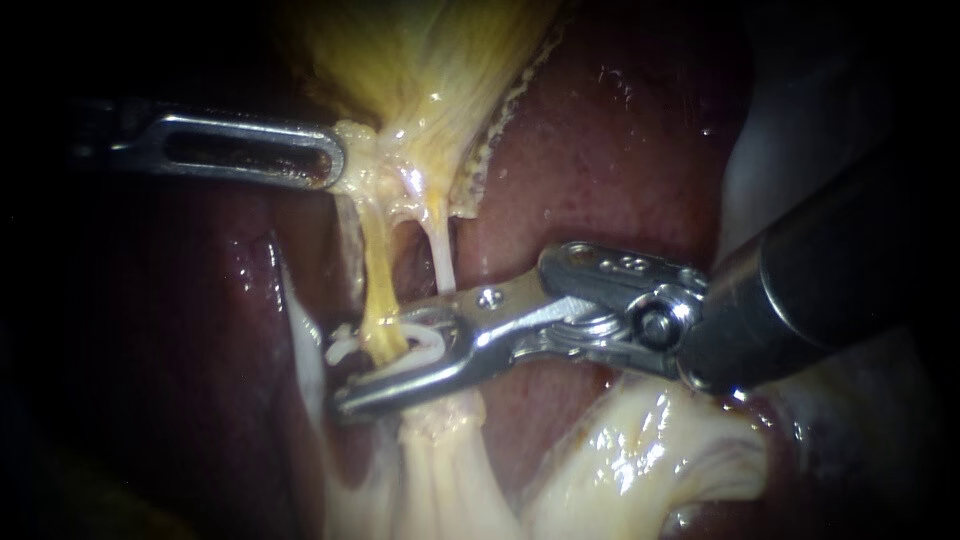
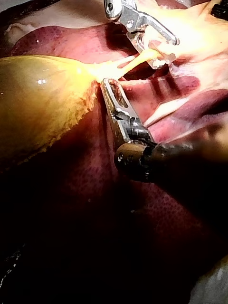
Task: Clipping second clip left tube
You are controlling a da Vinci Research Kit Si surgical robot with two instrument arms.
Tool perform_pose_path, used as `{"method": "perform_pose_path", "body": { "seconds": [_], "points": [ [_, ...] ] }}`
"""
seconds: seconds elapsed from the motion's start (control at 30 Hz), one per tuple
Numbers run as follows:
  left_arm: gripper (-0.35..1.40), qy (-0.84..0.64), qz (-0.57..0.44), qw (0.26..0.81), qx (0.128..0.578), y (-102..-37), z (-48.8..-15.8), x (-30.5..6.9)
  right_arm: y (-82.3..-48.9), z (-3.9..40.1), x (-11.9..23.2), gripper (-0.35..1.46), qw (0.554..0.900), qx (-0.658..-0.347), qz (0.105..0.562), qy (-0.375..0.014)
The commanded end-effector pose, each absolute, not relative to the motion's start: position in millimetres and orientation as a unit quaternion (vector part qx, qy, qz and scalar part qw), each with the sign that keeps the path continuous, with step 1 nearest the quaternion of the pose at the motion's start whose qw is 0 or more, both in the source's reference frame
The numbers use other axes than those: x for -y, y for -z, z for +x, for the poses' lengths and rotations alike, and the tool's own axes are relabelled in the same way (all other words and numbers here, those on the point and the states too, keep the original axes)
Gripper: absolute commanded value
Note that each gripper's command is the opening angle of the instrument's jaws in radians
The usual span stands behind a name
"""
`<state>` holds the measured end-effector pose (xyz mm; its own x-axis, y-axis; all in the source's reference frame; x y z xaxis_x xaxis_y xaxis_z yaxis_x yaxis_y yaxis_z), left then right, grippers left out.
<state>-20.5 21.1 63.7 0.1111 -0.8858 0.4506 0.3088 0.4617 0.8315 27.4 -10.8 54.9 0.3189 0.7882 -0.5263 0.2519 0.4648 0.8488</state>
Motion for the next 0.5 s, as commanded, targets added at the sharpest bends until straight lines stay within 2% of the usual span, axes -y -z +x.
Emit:
{"method": "perform_pose_path", "body": {
  "seconds": [0.03, 0.3, 0.37, 0.5],
  "points": [
    [-0.35, 0.434, 0.285, 0.689, 0.506, -63.7, -20.5, -21.1, -54.9, 27.4, 10.7, 0.24, 0.659, -0.547, 0.474, -0.205],
    [-0.35, 0.434, 0.285, 0.689, 0.506, -63.7, -20.5, -21.1, -55.3, 27.2, 10.6, -0.15, 0.662, -0.549, 0.459, -0.224],
    [-0.35, 0.434, 0.285, 0.689, 0.506, -63.7, -20.5, -21.1, -55.4, 27.2, 10.5, -0.31, 0.661, -0.548, 0.46, -0.226],
    [-0.35, 0.434, 0.285, 0.689, 0.506, -63.7, -20.6, -21.1, -55.9, 27.2, 10.2, -0.35, 0.657, -0.54, 0.469, -0.239]
  ]
}}
